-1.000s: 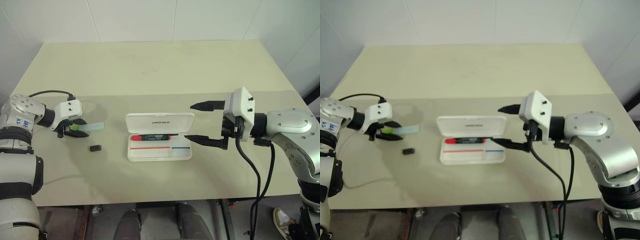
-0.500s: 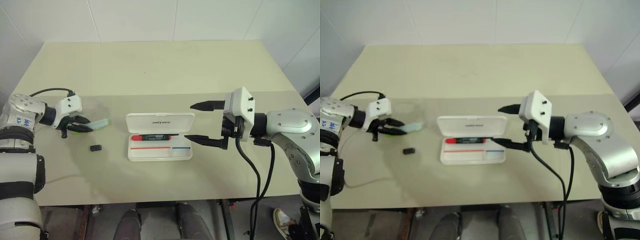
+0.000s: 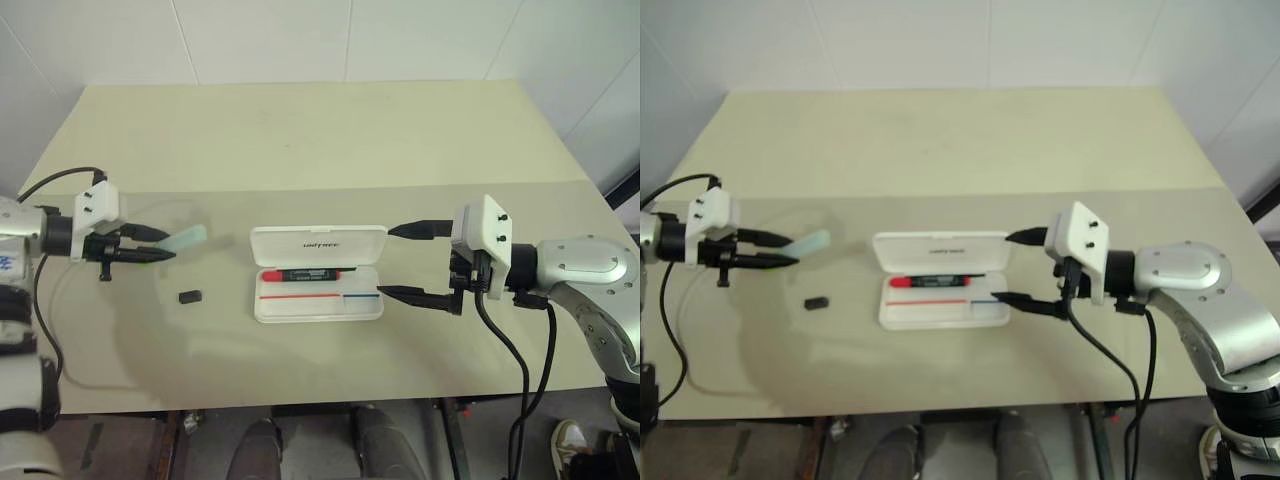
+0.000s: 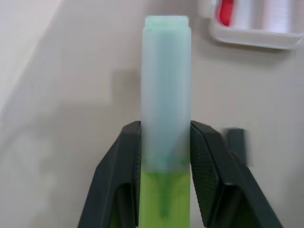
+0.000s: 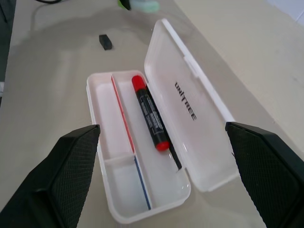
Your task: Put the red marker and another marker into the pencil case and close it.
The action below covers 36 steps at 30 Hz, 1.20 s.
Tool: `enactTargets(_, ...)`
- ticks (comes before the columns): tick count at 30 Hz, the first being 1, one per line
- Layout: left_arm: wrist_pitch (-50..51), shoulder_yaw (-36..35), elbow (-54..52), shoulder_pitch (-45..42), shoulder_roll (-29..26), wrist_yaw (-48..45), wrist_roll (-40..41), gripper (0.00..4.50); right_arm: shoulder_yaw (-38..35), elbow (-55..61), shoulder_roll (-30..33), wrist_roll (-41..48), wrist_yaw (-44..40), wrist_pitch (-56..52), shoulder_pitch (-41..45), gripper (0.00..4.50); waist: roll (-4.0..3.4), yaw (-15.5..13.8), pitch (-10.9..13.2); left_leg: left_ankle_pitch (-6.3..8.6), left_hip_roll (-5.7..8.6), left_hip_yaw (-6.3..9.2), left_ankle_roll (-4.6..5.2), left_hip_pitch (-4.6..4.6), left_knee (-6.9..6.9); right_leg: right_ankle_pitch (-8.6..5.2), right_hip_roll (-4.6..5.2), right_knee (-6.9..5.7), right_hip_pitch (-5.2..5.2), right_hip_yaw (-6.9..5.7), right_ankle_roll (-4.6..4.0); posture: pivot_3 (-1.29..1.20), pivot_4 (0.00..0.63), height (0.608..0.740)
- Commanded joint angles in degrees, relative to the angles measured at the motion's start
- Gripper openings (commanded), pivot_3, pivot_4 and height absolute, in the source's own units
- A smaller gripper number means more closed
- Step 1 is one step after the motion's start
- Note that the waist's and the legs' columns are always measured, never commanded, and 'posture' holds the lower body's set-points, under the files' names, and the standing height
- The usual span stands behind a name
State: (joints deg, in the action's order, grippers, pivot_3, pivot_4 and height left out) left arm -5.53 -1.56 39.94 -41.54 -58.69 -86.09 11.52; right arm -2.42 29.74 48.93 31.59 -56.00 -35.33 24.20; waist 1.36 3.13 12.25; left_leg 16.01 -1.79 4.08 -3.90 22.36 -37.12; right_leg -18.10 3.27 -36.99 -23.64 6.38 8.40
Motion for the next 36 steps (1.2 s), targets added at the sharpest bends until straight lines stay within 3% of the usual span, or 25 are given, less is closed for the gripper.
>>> enactTargets(1, 8.95, -1.95, -15.11, 7.28, -4.91, -6.41, 7.81, 1.1, -1.71, 1.58, 0.64, 0.77, -0.09, 0.96, 0.2, 4.5, 0.0, 0.04, 0.0, 0.0, 0.0, 0.0, 0.0, 0.0, 0.0, 0.0, 0.0, 0.0, 0.0, 0.01, 0.0, 0.0, 0.15, 0.74)
enactTargets(9, 18.7, -1.74, -33.01, 14.66, -5.33, -3.18, 14.35, 1.1, -0.94, 0.98, 0.28, 0.46, -0.26, 1.67, 0.12, 4.5, 0.0, -0.19, 0.0, -0.04, 0.01, -0.01, 0.06, -0.08, -0.01, 0.0, 0.0, 0.0, 0.1, -0.01, -0.02, 0.0, 0.15, 0.74)
enactTargets(36, 26.47, 11.64, -44.78, 5.58, 3.51, -2.55, 14.35, 1.1, -4.88, 6.08, 1.47, 1.64, 3.45, -0.24, -6.61, 4.5, 0.01, -0.17, 0.0, -0.04, 0.02, -0.01, 0.07, -0.07, -0.01, 0.0, -0.04, 0.07, 0.11, 0.02, -0.02, 0.0, 0.15, 0.74)
